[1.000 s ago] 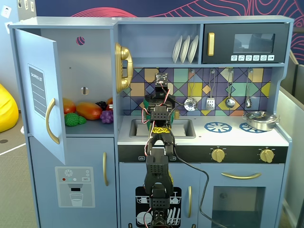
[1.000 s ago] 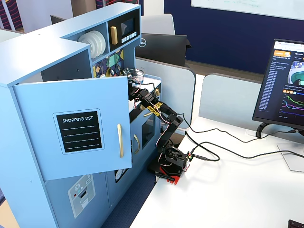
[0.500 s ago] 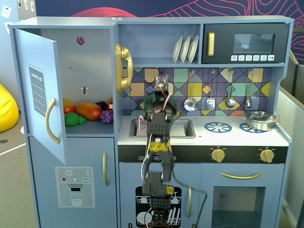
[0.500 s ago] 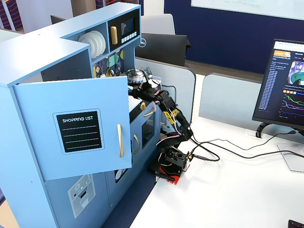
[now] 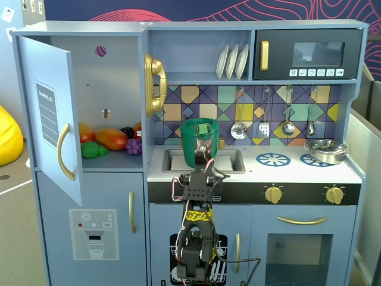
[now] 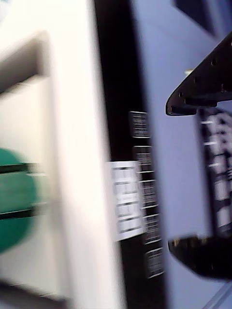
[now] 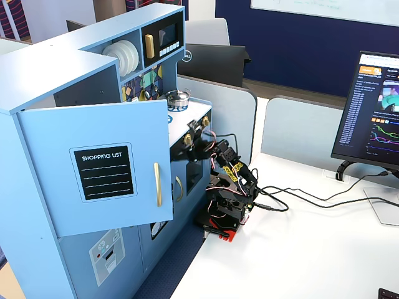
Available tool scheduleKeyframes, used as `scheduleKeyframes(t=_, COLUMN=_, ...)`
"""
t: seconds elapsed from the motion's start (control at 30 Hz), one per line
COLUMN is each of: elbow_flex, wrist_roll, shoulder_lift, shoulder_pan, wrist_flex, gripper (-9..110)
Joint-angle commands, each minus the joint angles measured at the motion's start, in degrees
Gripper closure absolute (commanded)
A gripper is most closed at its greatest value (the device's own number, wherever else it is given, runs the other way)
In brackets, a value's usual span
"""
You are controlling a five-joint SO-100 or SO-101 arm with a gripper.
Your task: Pick up the lid from the counter and put it on the green recipient
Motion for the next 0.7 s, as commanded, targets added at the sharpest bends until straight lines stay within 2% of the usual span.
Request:
scheduleKeyframes(t=0.0, elbow_flex=10.9, wrist_roll=-3.7, shoulder_lift=3.7, shoulder_pan=-1.6, wrist_flex=1.0, gripper=97)
scheduleKeyframes(t=0.03, elbow_flex=13.7, wrist_roll=-5.8, shoulder_lift=4.3, shoulder_pan=-1.7, wrist_flex=2.5, gripper=101)
scheduleKeyframes(t=0.27, elbow_flex=30.8, wrist_roll=1.0, shoulder_lift=7.0, shoulder_pan=-4.6, wrist_flex=5.9, gripper=101)
scheduleKeyframes(t=0.67, elbow_flex=38.9, wrist_roll=6.1, shoulder_lift=11.2, shoulder_pan=-8.2, wrist_flex=18.3, gripper=100)
